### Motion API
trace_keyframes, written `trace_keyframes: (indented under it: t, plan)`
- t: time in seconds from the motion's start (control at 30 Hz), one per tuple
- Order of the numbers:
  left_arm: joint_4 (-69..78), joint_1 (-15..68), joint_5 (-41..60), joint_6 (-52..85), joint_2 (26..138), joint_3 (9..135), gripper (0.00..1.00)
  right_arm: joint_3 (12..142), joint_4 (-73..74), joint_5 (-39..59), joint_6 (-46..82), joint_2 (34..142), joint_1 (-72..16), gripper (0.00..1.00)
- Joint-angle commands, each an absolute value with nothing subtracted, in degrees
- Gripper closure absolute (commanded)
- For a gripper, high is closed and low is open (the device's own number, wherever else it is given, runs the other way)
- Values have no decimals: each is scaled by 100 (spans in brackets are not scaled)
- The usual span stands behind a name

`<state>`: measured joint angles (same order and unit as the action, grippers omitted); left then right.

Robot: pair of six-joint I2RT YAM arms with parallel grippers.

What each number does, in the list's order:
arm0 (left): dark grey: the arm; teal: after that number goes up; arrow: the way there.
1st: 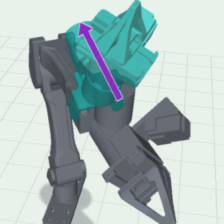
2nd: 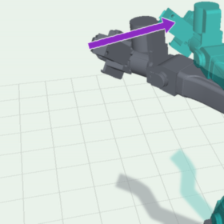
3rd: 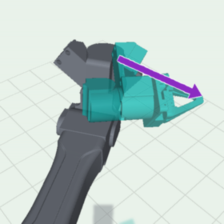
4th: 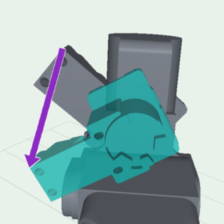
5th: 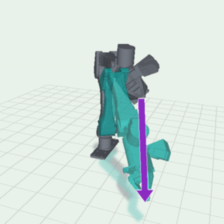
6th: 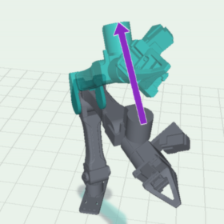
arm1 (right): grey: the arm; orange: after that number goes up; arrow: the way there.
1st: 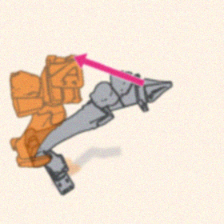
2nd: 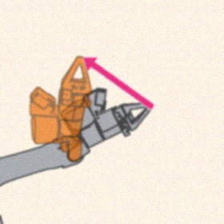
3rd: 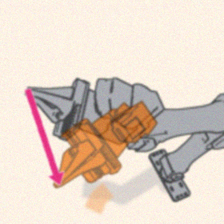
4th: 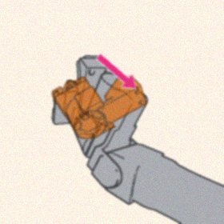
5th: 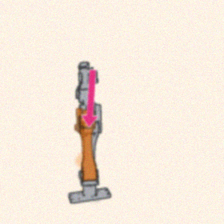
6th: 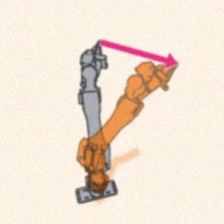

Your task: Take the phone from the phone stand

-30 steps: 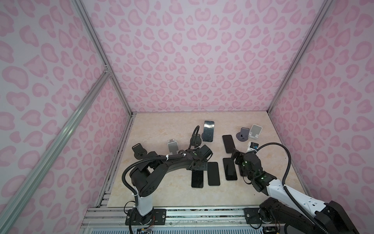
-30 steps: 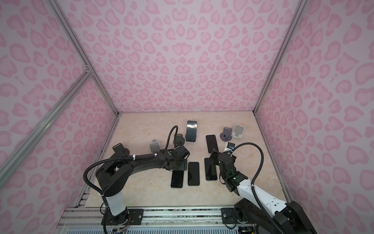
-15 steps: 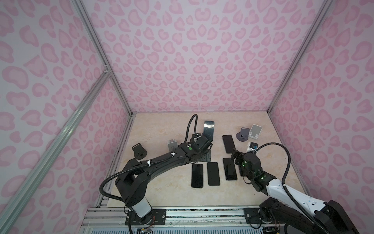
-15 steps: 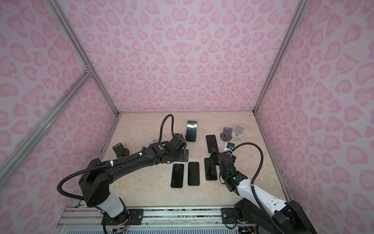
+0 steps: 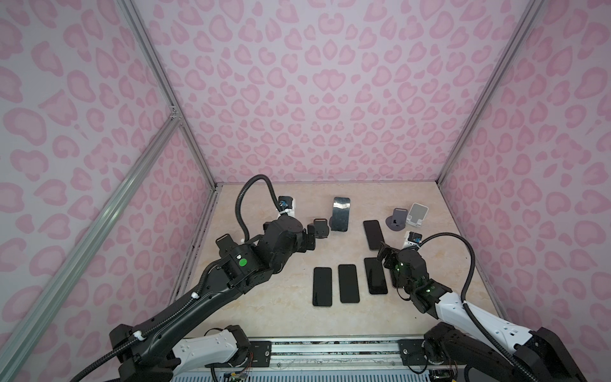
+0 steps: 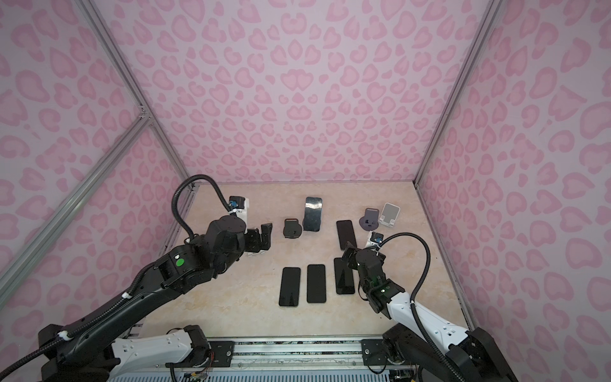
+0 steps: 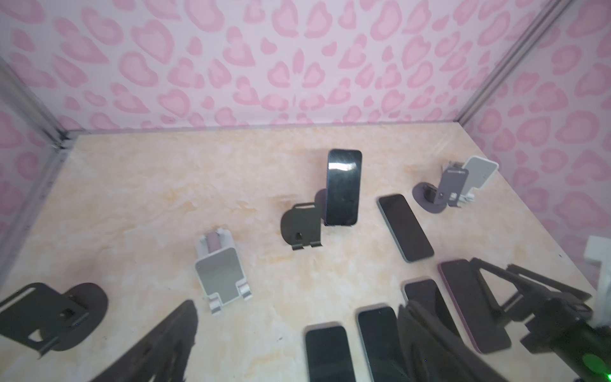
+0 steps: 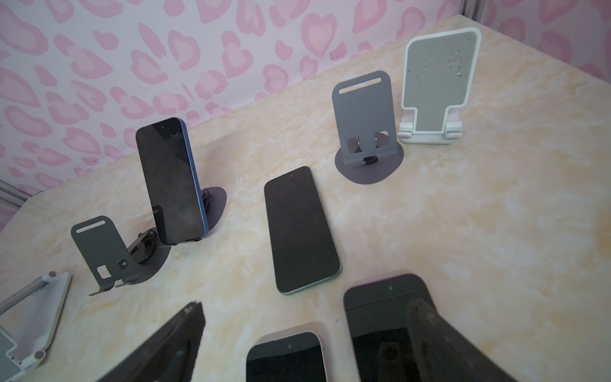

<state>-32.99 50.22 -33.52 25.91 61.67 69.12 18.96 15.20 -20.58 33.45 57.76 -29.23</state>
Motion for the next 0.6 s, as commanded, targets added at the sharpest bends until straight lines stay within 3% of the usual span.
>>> trace_keyframes:
  t: [0.0,0.13,0.3,0.57]
  plan:
    - [-2290,4898,-4507,1927,5844,6615,3,1938,1598,-2090,3301,5958,-2950,2]
    - [-1688,4361,-4164,1773,5738,6442,3,2208,1630,-1676,3023,6375,-3007,2]
    - [-1719,3644,-3446,1758,5991,6456,3,3294,521,-1219,2791,6971,-3076,3]
    - [-1721,3349,-2977,1876,5942,6106,4,4756,-687,-913,2939,8324,-3215,5]
